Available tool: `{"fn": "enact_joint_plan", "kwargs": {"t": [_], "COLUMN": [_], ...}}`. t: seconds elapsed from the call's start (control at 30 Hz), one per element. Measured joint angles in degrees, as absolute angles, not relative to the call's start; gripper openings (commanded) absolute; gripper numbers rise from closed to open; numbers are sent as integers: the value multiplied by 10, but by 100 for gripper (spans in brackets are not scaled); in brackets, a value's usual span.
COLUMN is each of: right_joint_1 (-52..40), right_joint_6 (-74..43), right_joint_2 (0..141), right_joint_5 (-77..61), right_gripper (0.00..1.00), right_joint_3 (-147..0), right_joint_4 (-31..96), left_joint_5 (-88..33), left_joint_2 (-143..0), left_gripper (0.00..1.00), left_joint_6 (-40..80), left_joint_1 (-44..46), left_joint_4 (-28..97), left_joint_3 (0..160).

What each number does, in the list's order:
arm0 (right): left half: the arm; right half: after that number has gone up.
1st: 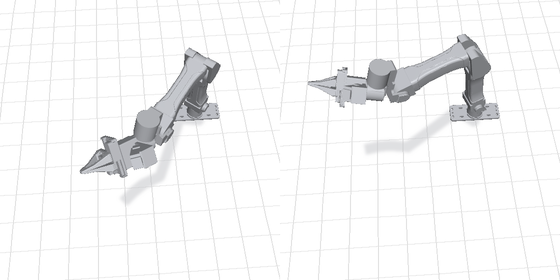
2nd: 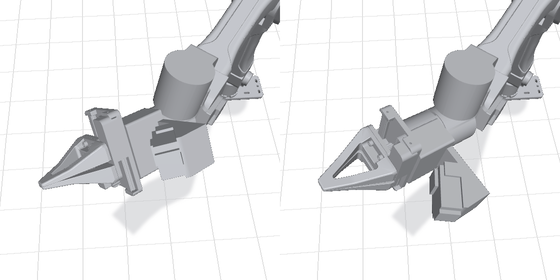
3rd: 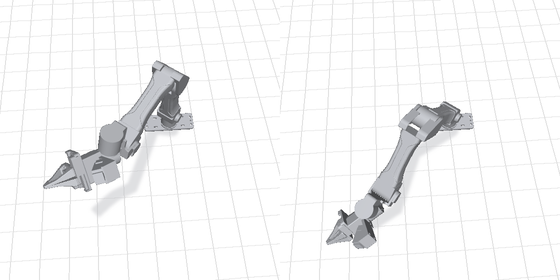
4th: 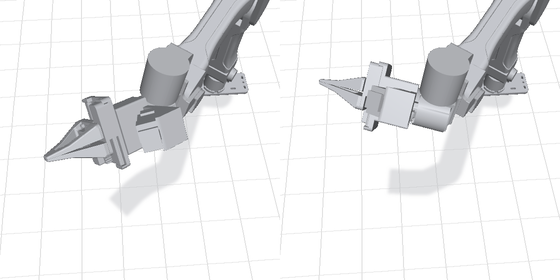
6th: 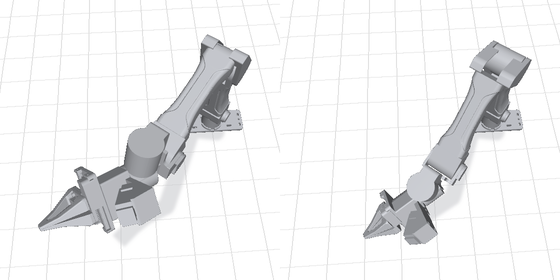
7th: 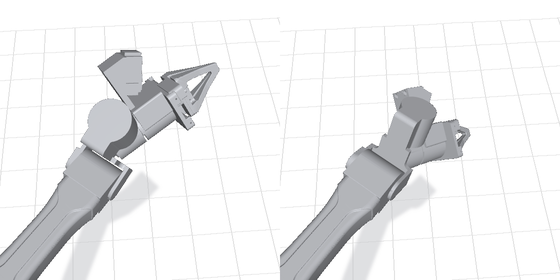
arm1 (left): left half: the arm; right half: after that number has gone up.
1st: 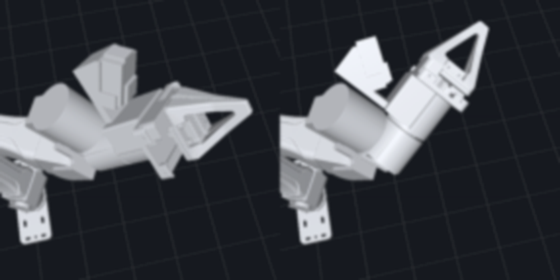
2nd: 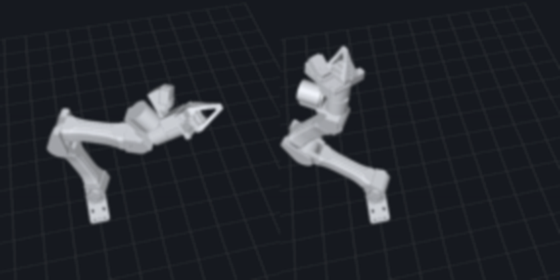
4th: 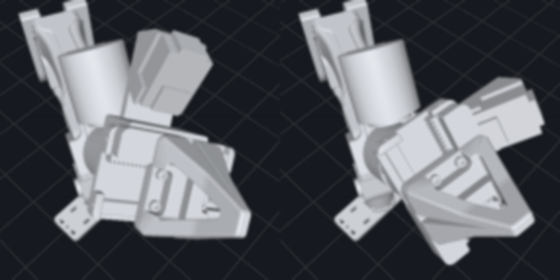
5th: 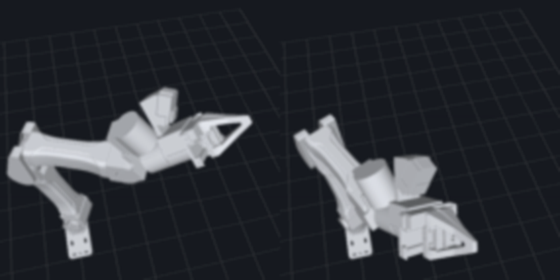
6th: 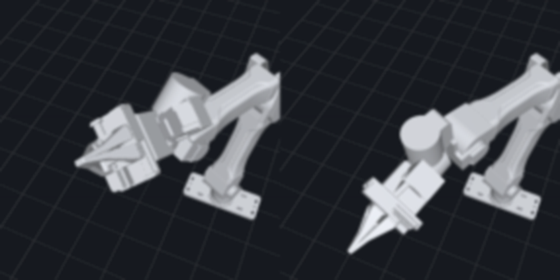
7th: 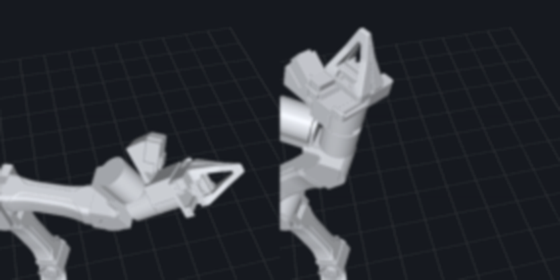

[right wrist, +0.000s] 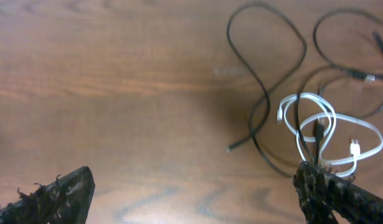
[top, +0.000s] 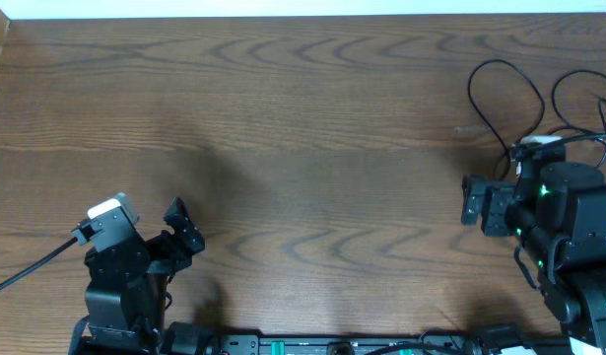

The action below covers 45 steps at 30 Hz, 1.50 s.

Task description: Untangle cables

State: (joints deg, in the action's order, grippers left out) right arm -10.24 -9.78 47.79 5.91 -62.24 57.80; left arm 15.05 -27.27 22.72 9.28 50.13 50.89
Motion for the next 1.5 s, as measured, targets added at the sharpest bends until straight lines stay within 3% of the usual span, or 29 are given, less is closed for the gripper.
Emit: {"fn": "enact_joint_plan", "kwargs": {"t": [0.5, 0.7, 0.9, 1.13, 1.5], "right_joint_1": [-102, -102, -102, -102, -66], "right_joint_6": [-98, -98, -79, -40, 11], "right_joint_2": [478, 469, 373, 182, 18], "right_joint_5": [58, 60, 71, 95, 83], "right_gripper": [99, 99, 99, 99, 99], "right_joint_3": [-620, -620, -594, -390, -156], "right_joint_4": [752, 752, 618, 297, 16], "left_joint_5": [152, 152, 152, 154, 154], "left_joint_2": [-273, -273, -273, -273, -273], "left_gripper": [97, 97, 97, 97, 97], "left_joint_6": [227, 227, 227, 227, 227], "left_joint_1": [93, 93, 93, 93, 93], "left_joint_4": [501, 501, 501, 502, 502], "left_joint_3": [509, 509, 509, 507, 507]}}
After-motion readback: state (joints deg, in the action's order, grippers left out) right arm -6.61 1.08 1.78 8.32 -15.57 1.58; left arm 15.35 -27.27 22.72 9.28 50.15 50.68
